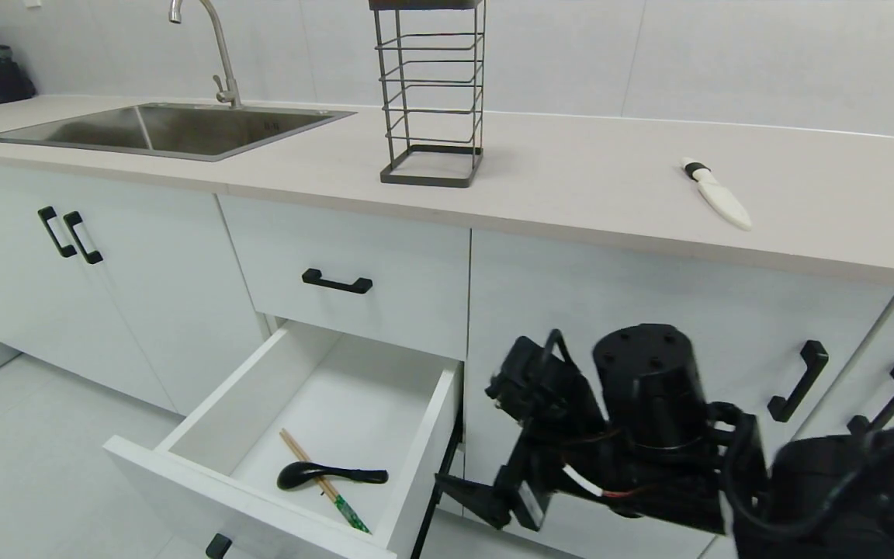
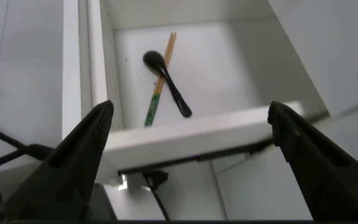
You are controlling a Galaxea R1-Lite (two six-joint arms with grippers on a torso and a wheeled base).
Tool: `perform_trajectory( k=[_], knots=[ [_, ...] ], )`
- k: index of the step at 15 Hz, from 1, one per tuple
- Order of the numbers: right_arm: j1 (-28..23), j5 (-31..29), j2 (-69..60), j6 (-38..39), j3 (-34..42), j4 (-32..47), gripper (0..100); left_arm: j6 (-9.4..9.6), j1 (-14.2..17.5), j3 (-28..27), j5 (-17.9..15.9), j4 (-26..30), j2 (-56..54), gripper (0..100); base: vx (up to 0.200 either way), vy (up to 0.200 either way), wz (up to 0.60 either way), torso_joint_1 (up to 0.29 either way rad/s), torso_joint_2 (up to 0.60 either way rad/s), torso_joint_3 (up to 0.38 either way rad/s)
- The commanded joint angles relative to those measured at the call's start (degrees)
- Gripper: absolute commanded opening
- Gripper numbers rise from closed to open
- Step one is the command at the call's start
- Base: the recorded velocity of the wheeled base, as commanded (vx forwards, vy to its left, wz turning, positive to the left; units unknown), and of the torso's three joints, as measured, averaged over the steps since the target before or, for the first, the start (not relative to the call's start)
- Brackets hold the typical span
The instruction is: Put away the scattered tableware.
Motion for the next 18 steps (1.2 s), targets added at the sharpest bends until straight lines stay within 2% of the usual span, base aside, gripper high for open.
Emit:
perform_trajectory(
  k=[1,3,8,12,15,18],
  knots=[
    [-2.8,1.8,-14.6,-0.1,13.1,-0.2,100,0.0,0.0,0.0,0.0,0.0,0.1,100,0.0,0.0,0.0,0.0,0.0,0.0],
    [-4.2,3.0,-19.9,-0.3,21.1,-0.2,100,0.0,0.0,0.0,0.0,0.0,0.1,100,0.0,0.0,0.0,0.0,0.0,0.0],
    [-6.7,3.2,-33.8,-0.1,28.6,0.1,100,0.0,0.0,0.0,0.0,0.0,0.1,100,0.0,0.0,0.0,0.0,0.0,0.0],
    [-16.8,3.2,-43.1,-0.1,31.6,-0.1,100,0.0,0.0,0.0,0.0,0.0,0.1,100,0.0,0.0,0.0,0.0,0.0,0.0],
    [-20.3,3.6,-50.6,-0.1,35.6,0.4,100,0.0,0.0,0.0,0.0,0.0,0.1,100,0.0,0.0,0.0,0.0,0.0,0.0],
    [-27.8,4.1,-63.0,-0.4,36.8,2.7,100,0.0,0.0,0.0,0.0,0.0,0.1,100,0.0,0.0,0.0,0.0,0.0,0.0]
  ],
)
